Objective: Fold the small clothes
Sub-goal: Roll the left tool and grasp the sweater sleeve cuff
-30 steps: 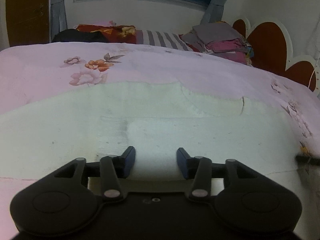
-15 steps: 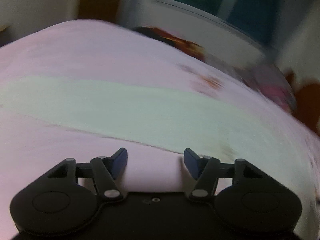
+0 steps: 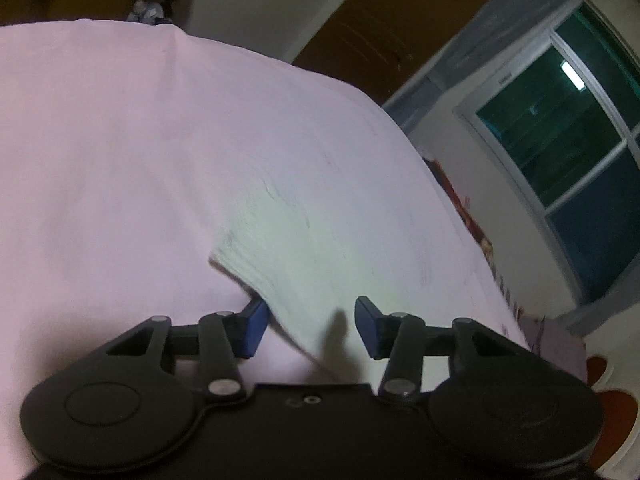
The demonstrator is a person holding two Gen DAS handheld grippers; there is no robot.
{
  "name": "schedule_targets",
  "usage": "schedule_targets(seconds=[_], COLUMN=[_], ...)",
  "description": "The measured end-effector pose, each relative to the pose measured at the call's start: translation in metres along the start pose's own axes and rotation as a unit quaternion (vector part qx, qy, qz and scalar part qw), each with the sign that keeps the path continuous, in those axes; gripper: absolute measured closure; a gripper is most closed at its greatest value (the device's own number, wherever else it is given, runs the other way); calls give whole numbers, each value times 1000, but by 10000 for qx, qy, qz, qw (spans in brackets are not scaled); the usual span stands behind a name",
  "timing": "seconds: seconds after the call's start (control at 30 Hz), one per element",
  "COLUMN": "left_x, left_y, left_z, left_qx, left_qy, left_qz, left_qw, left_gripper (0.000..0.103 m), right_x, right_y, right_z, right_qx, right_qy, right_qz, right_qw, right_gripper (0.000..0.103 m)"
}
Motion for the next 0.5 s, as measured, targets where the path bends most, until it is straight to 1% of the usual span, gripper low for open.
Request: schedule_targets(seconds=[0.03,0.07,0.1,0.13,0.23,0.27,0.3,0.37,0.4,0.5], left_x=[3,6,6,8,14,18,17,11,10,2], left_y=[-1,-3,-5,-8,5,12,18,19,21,48], left_z=[2,5,7,9,9,8,8,18,19,10], left_qx=[-11,-34,-32,-19,-24,-59,-41,129,182,-46], left_qy=[7,20,46,58,237,358,364,157,126,187], left_qz=[-60,-144,-187,-164,122,262,303,214,248,679], left_qw=[10000,9999,9998,9998,9996,9990,9989,9996,9994,9975], left_gripper=[65,75,90,101,101,101,101,101,101,101], right_x=[2,2,2,2,-1,-2,-3,-6,-7,-7], right_y=[-1,-1,0,2,9,11,12,17,19,24], right_z=[-1,0,1,1,3,2,0,0,0,-2], right_qx=[19,44,31,9,-31,-53,-47,-98,-107,-113], right_qy=[9,-14,-41,-69,-174,-182,-172,-199,-205,-174], right_qz=[23,91,145,217,367,374,386,411,442,554], right_qw=[10000,9999,9999,9997,9992,9991,9991,9989,9988,9982], right_gripper=[39,40,40,40,41,41,41,40,40,40])
Point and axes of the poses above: each gripper's, at about its wrist camera, not at the fingertips, and z roughly the way its jaws point, y to its right, x to its top, the point moved 9 cm from there along z, roughly the way its jaws point, and after that the axes turned 4 degrees about -y, right-handed, at the moved point
